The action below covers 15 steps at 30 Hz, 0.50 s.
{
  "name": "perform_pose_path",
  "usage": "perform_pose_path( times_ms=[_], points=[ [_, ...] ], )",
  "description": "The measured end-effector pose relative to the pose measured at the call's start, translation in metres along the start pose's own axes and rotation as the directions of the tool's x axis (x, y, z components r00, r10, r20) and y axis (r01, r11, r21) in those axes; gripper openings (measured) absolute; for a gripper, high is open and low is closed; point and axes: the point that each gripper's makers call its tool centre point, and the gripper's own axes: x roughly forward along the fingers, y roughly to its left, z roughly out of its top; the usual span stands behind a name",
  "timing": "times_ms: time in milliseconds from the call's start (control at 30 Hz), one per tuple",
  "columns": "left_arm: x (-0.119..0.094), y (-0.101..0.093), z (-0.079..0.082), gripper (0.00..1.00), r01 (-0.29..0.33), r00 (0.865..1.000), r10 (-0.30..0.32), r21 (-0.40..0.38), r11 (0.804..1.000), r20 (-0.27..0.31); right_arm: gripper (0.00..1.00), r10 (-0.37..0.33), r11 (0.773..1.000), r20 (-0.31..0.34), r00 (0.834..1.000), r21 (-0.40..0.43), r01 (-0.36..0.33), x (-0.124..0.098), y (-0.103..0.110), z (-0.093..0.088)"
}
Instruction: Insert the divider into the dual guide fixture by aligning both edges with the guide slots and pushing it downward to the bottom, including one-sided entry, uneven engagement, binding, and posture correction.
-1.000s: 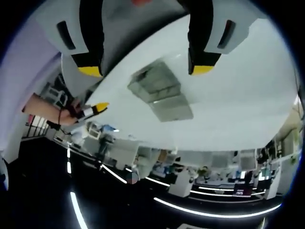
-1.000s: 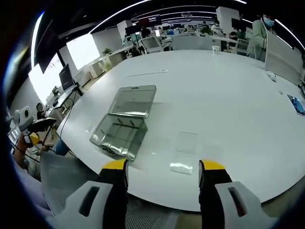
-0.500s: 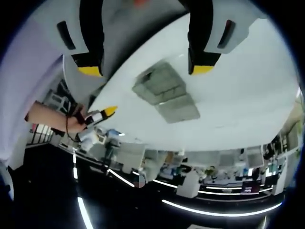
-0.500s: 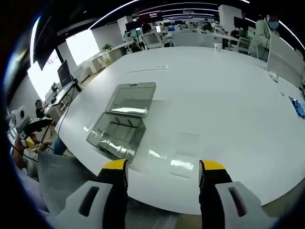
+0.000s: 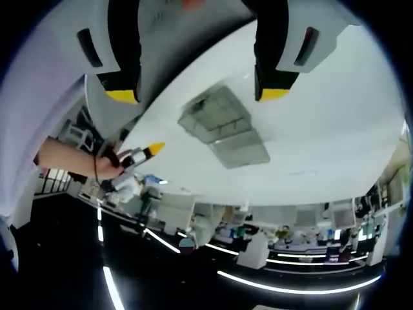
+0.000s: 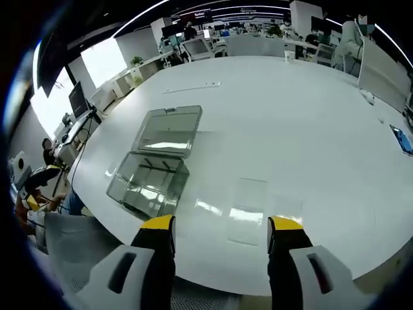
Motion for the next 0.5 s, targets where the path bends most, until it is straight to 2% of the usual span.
perform_pose_path(
  times_ms=[300,367,500],
  points=[
    [-0.004,0.006,0.001,0.70,-0.024,1.000,0.024,-0.011,1.000,0.008,0.54,-0.053,0.998,0.018,0.998,0.027,0.052,0.015,-0.010,0.003],
    [-0.004,0.007,0.001,0.70,-0.028,1.000,0.028,-0.012,1.000,0.009,0.52,-0.071,0.997,0.040,0.997,0.043,0.069,0.018,-0.014,0.006],
    [-0.005,0.009,0.002,0.70,-0.035,0.999,0.035,-0.014,0.999,0.009,0.51,-0.082,0.995,0.036,0.996,0.057,0.079,0.025,-0.018,0.005]
  ],
)
